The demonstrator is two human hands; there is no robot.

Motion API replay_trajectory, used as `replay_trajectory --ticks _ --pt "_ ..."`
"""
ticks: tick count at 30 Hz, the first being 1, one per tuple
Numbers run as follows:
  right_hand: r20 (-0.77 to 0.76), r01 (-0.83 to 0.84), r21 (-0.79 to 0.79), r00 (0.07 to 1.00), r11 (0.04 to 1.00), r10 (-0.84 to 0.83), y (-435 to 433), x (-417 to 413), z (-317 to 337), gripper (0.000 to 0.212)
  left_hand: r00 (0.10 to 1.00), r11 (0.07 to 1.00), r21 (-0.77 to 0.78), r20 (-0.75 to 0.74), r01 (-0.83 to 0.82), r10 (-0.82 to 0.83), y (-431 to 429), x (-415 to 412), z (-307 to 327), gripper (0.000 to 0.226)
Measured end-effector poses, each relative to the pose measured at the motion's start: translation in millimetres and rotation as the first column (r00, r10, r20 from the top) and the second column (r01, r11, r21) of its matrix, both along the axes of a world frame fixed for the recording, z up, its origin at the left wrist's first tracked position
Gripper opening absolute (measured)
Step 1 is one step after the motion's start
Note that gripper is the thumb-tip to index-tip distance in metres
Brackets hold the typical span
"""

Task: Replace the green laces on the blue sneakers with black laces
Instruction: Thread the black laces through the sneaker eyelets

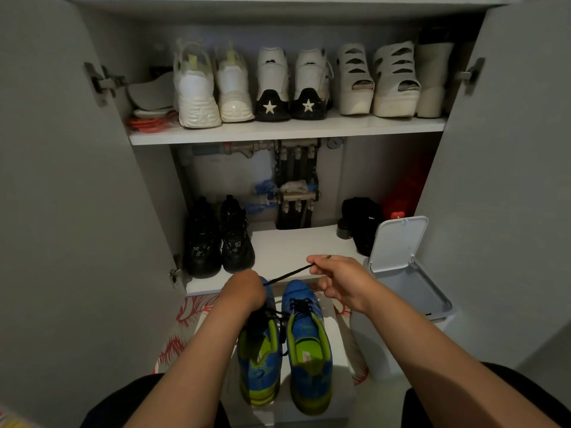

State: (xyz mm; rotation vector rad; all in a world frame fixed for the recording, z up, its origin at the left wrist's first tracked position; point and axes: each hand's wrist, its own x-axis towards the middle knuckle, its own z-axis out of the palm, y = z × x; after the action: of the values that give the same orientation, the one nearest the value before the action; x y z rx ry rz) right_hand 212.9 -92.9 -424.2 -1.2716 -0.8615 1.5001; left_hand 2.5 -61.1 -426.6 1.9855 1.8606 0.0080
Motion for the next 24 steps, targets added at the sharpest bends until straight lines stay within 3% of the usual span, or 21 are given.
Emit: replay_trajectory --ticks 3,5,7,10,13,15,18,24 --pt "0.135 -0.072 0.018 0.988 0.997 0.069 -3 -4 0 0.02 0.997 0.997 0.023 0.001 0.073 -0.074 -1 4 -1 0.047" --pt "0.245 -0.117 0.024 0.964 0.993 0.108 -5 -6 0 0.02 0.964 0.991 0.096 0.239 0.098 -0.118 -1 13 0 0.06" --pt "0.333 -0.148 0.045 0.935 0.988 0.124 -6 -9 -2 0.02 0.829 0.994 0.074 0.549 0.079 -0.106 -3 27 2 0.058" --pt "0.387 -0.168 0.092 0.914 0.982 0.12 -6 -13 -3 0.017 0.661 0.994 -0.068 0.75 0.089 -0.008 -8 42 2 0.048" --pt "0.416 -0.14 0.113 0.906 0.984 0.081 -4 -10 -4 0.013 0.625 0.98 -0.159 0.779 0.116 0.052 -11 43 2 0.026" --pt "0.456 -0.144 0.107 0.886 0.984 0.08 -3 -6 -6 0.013 0.701 0.986 -0.128 0.713 0.105 0.018 -9 41 3 0.018" --pt "0.49 -0.125 0.105 0.87 0.987 0.058 -2 -2 -10 0.011 0.784 0.993 -0.088 0.62 0.079 -0.008 -7 42 2 0.021" --pt "0.562 -0.096 0.057 0.825 0.994 0.047 1 7 -26 0.008 0.81 0.995 -0.051 0.585 0.081 -0.036 -10 41 -3 0.019"
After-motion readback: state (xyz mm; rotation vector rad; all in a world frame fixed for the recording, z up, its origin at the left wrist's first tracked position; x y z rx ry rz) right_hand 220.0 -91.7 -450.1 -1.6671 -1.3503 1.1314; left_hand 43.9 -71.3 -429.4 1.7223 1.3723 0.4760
